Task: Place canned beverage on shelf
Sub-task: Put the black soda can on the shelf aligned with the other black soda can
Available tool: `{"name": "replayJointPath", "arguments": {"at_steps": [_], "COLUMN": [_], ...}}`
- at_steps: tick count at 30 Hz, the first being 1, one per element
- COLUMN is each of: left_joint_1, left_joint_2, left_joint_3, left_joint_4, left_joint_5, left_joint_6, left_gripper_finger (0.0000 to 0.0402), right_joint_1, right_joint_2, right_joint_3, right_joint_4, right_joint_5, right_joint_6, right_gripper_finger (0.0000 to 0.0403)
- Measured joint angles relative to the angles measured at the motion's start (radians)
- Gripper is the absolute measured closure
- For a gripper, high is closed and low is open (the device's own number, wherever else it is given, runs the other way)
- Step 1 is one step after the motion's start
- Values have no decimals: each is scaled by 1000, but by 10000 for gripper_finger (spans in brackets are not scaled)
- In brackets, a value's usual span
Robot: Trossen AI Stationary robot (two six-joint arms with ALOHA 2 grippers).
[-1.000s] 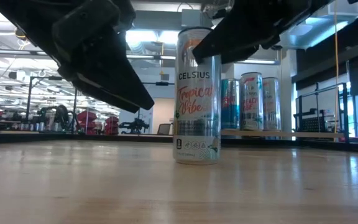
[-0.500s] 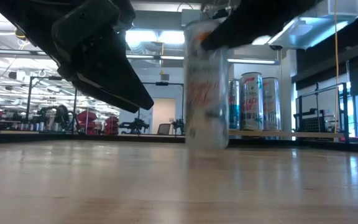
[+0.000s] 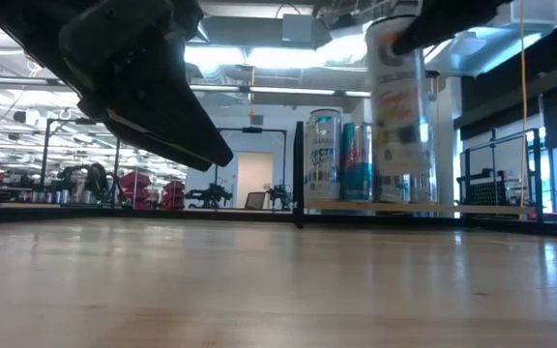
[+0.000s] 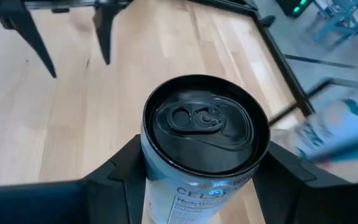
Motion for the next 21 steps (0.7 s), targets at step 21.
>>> {"name": "replayJointPath", "arguments": {"at_steps": [21], "left_joint_1": [19], "left_joint_2": [0], "left_joint_3": [0], "left_joint_4": [0], "left_joint_5": [-1], "left_joint_6": [1], "left_gripper_finger": [94], "right_joint_1": [-399], "right_joint_2": [-666], "right_joint_3": [-317], "right_joint_4": [-146], "right_joint_5": [-140], "right_joint_6": [-106], "right_gripper_finger": [200]}}
